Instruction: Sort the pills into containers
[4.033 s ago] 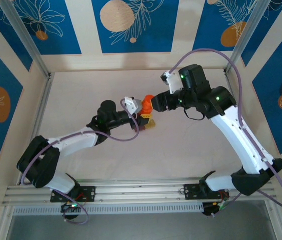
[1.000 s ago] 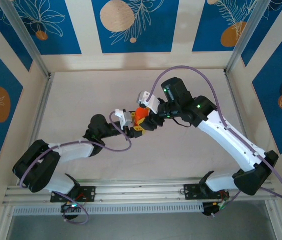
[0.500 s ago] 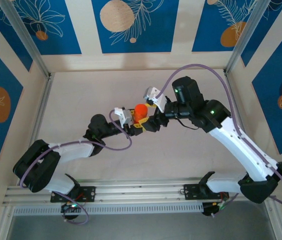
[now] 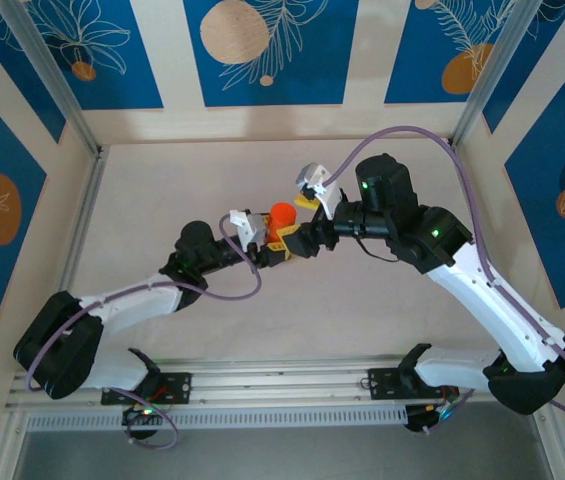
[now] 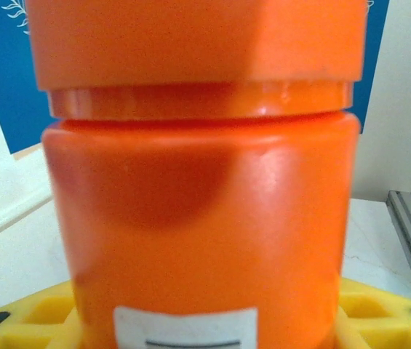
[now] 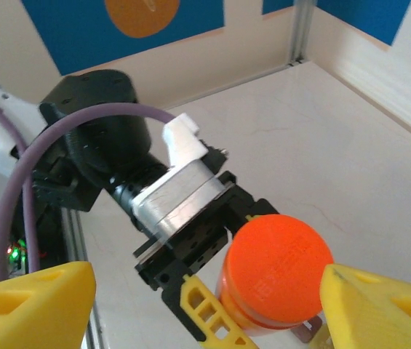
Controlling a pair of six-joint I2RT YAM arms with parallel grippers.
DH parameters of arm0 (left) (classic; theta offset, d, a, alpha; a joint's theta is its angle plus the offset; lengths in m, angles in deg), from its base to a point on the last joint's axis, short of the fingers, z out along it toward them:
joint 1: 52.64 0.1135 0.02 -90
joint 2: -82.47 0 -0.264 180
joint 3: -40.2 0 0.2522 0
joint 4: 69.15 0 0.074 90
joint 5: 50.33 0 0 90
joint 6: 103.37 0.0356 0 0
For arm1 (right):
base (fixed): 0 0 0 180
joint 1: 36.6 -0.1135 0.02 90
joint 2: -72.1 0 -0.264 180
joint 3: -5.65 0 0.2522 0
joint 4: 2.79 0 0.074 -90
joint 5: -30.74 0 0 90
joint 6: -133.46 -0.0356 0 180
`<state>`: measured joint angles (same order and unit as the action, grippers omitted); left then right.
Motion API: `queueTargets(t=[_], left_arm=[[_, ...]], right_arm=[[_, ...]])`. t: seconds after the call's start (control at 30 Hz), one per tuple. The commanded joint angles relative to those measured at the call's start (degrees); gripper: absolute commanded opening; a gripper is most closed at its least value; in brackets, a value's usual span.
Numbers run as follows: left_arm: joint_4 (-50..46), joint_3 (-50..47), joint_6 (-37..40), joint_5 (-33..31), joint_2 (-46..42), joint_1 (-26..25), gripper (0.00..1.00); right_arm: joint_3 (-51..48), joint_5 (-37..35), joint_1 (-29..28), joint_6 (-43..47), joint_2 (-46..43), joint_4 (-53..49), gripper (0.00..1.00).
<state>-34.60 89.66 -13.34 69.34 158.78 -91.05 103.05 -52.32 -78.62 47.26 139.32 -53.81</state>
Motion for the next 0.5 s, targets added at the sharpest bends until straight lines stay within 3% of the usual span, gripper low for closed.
queueTargets(t=[0.0, 0.27, 0.47], left_arm=[[2.2, -1.2, 1.1, -2.5, -1.5, 0.1, 0.0], [-5.7, 0.1, 5.2, -3.6, -3.2, 0.1, 0.0], [-9.5, 0.6, 7.5, -6.9, -5.0, 0.1, 0.0]], right_arm=[[-0.3, -6.0, -0.4, -7.6, -1.0, 4.4, 0.79], [-1.8, -14.6, -0.6, -14.7, 1.5, 8.5, 0.71], [-1.3, -15.4, -1.7, -17.5, 5.7, 8.8, 0.66]])
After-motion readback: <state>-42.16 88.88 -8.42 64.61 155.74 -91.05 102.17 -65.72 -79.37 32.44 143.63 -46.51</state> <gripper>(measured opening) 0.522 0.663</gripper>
